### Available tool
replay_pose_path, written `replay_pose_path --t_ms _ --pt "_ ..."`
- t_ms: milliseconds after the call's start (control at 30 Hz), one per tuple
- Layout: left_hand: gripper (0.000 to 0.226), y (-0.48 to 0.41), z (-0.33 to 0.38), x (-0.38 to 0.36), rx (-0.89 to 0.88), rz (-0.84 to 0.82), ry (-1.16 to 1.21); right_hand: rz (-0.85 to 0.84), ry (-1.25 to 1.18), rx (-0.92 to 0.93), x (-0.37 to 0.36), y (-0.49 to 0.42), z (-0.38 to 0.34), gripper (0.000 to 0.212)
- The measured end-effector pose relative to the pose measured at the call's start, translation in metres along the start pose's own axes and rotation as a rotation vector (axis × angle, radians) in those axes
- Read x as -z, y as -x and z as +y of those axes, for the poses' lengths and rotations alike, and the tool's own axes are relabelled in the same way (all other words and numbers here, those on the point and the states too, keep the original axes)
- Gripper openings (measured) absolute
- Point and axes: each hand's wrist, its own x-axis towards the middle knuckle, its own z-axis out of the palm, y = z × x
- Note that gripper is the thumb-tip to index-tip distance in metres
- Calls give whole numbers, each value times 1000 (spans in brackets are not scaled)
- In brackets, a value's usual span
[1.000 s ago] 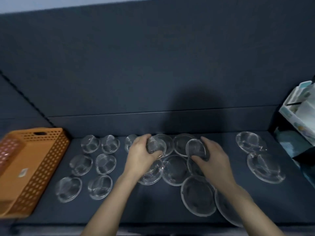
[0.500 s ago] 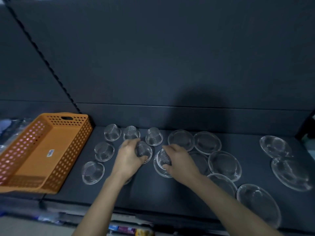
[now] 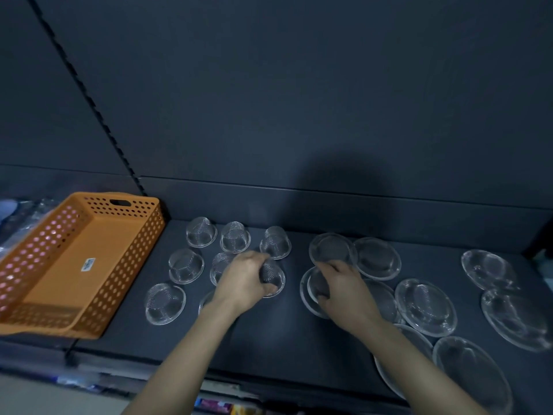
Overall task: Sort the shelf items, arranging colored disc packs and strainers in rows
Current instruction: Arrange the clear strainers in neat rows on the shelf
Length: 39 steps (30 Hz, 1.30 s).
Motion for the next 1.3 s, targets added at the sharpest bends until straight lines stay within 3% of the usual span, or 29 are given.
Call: replay_pose_path --t_ms 233,400,633,900,1133,1300 --pt "65 -6 0 -6 -33 -37 -96 37 -189 -45 8 2 -9 62" --pt "69 11 -11 4 -69 86 -34 52 -310 15 1 5 -32 63" --pt "51 58 -47 11 -52 270 -72 -34 -314 77 -35 16 -65 70" --pt "49 81 -66 11 90 239 44 -45 -184 133 -60 14 -84 62" --pt "45 82 -64 14 82 245 25 -30 -173 140 -65 16 -88 67" --pt "41 80 -43 14 -30 313 5 33 -283 113 -49 25 -66 64"
